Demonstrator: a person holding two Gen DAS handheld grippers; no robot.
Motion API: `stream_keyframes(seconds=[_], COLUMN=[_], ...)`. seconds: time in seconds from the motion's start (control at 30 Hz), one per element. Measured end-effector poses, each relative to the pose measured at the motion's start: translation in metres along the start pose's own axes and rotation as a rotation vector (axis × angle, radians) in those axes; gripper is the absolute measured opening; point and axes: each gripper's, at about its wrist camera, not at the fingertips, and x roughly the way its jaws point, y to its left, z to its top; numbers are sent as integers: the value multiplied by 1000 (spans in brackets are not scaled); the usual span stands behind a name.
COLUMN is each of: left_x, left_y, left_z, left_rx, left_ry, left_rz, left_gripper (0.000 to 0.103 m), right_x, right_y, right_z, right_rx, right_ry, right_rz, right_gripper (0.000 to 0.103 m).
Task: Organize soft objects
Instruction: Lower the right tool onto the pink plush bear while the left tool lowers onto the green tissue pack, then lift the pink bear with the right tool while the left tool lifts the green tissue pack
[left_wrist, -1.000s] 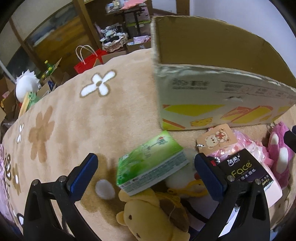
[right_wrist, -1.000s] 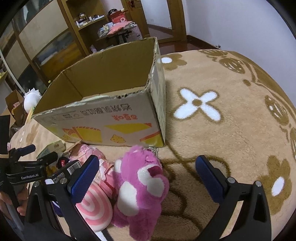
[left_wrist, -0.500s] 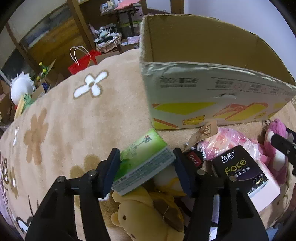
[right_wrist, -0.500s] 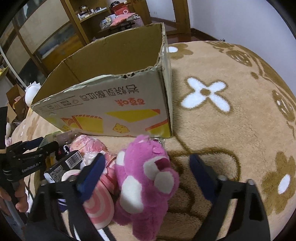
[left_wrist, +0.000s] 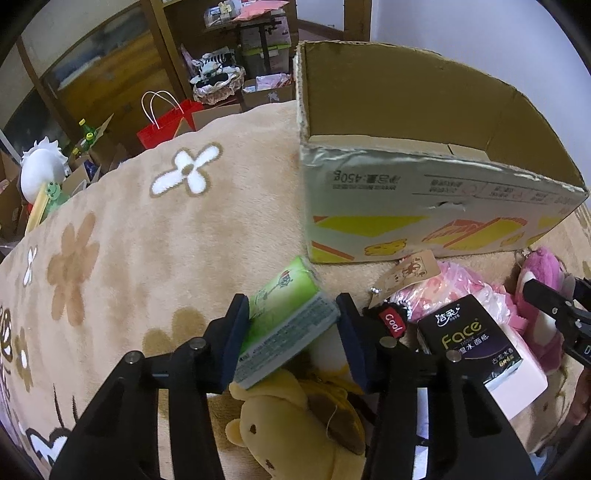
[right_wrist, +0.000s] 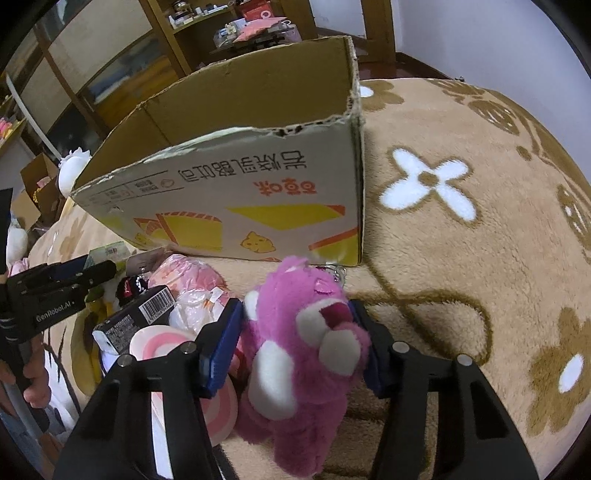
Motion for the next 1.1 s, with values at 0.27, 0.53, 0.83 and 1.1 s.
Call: stream_keyframes(seconds=[0.27,0.53,0.83,1.1], left_x=[-7,-25,-54,-94], left_y=[1,9,12,24], left_z=[1,0,0,-2], left_rx=[-7,-40,-47,-100], left_ry=[-20,-72,-158,-273], left_rz=[12,41,66,62], left_gripper=[39,37,35,35], right_x=[-9,-29,-47,-72], right_y=[2,8,14,6], right_z=[4,3,6,9], right_rx=[-13,-19,-47,-5], right_ry=[-38,-96,-154,-234], right_rz=[-8,-12,-34,-41], right_gripper=[56,55,55,54])
